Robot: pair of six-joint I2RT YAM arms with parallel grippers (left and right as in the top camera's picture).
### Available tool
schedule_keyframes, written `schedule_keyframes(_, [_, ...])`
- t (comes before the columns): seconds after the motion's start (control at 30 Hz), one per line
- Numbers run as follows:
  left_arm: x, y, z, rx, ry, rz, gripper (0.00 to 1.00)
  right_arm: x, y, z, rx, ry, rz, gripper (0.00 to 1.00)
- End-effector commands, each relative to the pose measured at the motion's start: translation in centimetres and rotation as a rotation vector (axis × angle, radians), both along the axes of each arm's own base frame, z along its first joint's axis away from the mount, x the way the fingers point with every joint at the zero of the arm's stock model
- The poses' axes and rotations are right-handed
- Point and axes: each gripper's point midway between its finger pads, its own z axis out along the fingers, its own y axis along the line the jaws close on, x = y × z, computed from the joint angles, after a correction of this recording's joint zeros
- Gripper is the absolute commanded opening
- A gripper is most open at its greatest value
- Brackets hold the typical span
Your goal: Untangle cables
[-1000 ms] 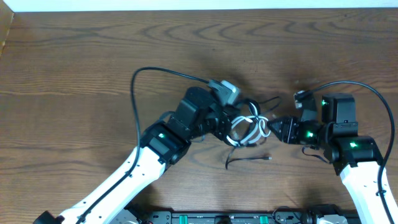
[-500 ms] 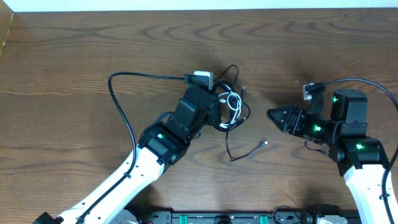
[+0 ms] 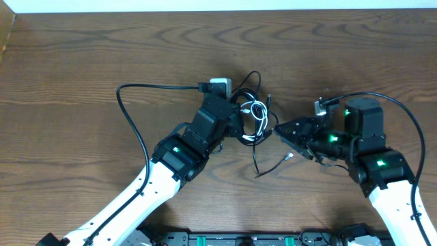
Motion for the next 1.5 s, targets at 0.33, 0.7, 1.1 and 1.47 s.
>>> schedule_keyframes(0.33, [-1.7,-2.6,1.1,-0.001,-0.034,-0.136,0.07,2.8,2.5,-1.1,0.006,0.06,-0.072,0.27])
schedule_keyframes(0.7, [-1.7,-2.6,1.1,0.058,-0.077,-0.183,0.08,3.5,2.2,-2.4,-0.098,-0.054,-0.001,0.01])
schedule_keyframes(1.1, [-0.2,-0.5,1.2,0.186,-0.153,-0.106,0.08,0.1,-5.1,1.2,-0.442,-0.404,-0.011,0.01])
schedule_keyframes(1.47, [-0.2,-0.5,1.2,0.186,-0.153,-0.106,0.07,-2.7,-8.5,4.7,-0.603,-0.62,-0.094,0.01])
